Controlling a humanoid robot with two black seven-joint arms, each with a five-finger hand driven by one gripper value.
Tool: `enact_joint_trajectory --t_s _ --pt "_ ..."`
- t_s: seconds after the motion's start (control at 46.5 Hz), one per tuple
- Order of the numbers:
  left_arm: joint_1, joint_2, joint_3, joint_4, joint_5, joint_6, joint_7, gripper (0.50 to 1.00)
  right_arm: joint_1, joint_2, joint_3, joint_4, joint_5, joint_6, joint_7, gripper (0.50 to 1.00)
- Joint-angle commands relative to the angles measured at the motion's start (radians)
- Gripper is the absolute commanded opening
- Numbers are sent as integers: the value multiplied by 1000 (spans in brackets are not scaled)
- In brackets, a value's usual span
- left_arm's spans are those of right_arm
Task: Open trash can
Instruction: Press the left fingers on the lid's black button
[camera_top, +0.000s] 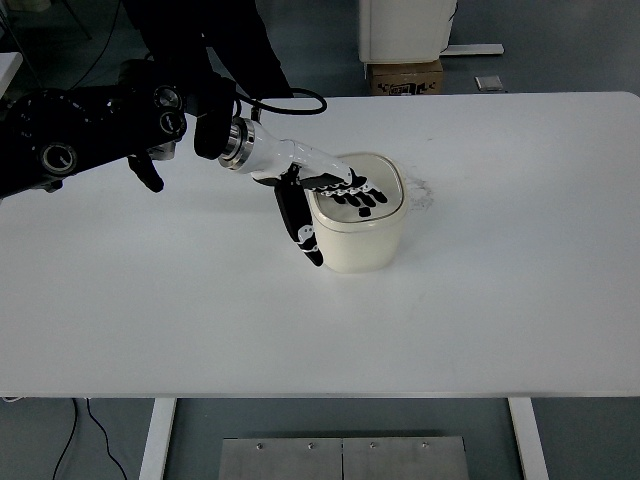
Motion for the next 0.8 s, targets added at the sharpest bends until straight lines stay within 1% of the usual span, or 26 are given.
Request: enact_joint_trajectory --t_s 0.0,0.452,0.774 --pt "-10 5 0 1 -1 0 -1 1000 1 0 0 0 0 0 0 991" --pt "-30 16 -11 1 -15 0 -1 1000 1 0 0 0 0 0 0 991" --pt "-25 -4 -12 -2 -50 0 -1 1000 1 0 0 0 0 0 0 991"
